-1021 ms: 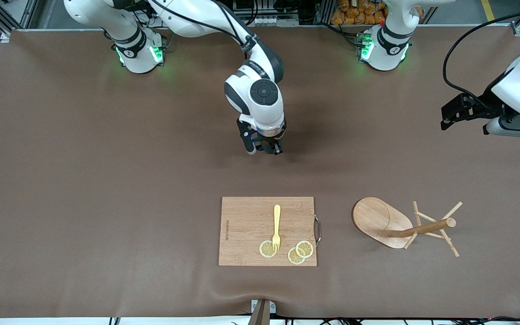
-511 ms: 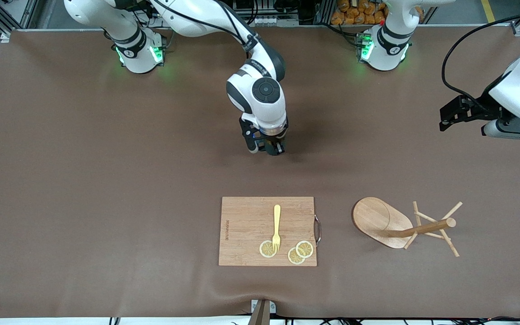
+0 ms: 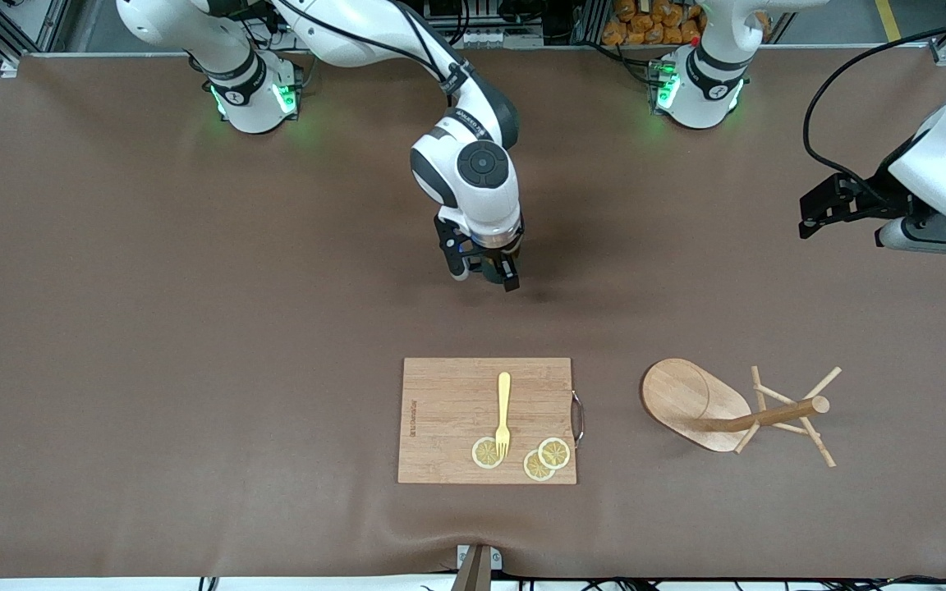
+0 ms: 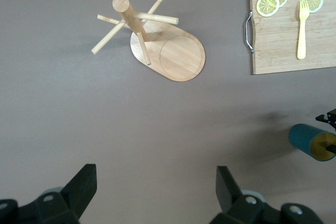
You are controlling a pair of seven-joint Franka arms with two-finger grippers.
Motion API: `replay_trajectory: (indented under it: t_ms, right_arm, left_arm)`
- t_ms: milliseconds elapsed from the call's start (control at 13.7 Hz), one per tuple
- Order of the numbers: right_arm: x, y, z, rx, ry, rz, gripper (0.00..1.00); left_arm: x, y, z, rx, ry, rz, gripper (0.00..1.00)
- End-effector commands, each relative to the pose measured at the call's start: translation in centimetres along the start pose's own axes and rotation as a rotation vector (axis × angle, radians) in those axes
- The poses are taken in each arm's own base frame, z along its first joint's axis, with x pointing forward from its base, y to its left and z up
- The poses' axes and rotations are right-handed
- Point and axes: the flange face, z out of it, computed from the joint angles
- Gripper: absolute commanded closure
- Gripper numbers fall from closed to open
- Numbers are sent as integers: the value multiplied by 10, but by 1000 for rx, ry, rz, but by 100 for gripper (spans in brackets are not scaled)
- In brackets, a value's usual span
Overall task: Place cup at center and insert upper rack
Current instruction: 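Release the mug at center with the right gripper while the left gripper approaches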
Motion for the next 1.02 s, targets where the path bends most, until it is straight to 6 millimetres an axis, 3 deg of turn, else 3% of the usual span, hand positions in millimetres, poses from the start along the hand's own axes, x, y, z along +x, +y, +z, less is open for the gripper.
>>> replay_trajectory:
  t_ms: [0,365,729,948]
  right_arm:
    - [7,-13,-36,-53,5,24,0]
    - [35,-21,-87,-102,-3,-50,0]
    - [88,-26,-142,-160,-1,-166,0]
    - [136,-32,-179,-178,-23,-242,0]
  left_arm:
    - [0,-1,-1,10,2,0,0]
    - [3,-4,4,17,-5,-7,0]
    - [2,5,9,14,-15,-1,0]
    - [5,38,21,7,11,-42,0]
